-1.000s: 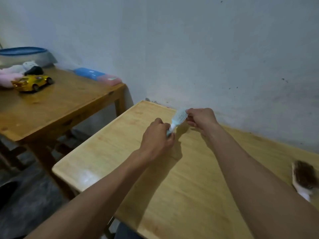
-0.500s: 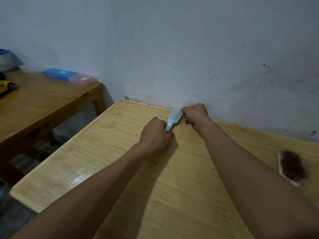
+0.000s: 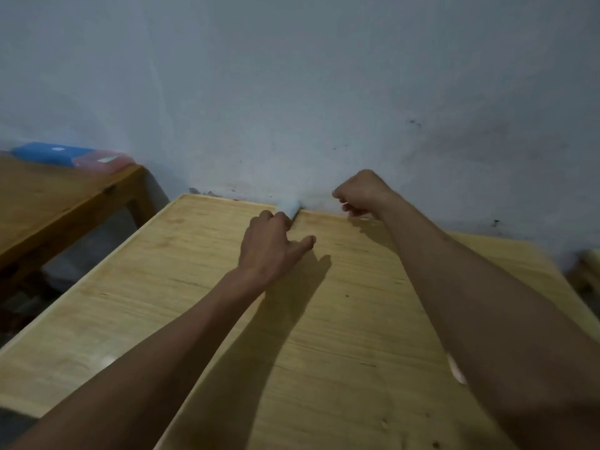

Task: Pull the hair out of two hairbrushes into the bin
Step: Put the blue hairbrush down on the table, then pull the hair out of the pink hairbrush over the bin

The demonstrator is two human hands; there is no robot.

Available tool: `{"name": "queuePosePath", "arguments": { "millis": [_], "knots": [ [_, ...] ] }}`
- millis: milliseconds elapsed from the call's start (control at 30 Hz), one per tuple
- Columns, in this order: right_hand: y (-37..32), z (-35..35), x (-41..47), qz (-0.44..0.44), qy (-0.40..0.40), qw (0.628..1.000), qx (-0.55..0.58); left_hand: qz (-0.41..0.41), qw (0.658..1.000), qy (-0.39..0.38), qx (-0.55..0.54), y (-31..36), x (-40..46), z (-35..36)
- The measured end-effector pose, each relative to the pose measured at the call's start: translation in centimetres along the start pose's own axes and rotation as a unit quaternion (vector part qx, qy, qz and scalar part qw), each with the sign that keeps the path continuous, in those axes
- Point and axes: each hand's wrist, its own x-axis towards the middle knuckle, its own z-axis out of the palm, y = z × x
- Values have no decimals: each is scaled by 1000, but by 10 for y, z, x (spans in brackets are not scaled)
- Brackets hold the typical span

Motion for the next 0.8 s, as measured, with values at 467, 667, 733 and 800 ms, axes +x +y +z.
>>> {"name": "queuePosePath", "arguments": {
  "millis": [467, 667, 733, 800],
  "knots": [
    [113, -131, -121, 142, 61, 958, -241, 64, 961, -264, -54, 180, -94, 76],
    [127, -122, -123, 144, 40, 977, -149, 57, 959, -263, -83, 187, -98, 85],
    [123, -121, -125, 133, 41, 981, -136, 46, 956, -269, -104, 184, -99, 82],
    [115, -119, -126, 126, 32, 984, -120, 23, 954, -265, -136, 180, -99, 78]
  ]
}}
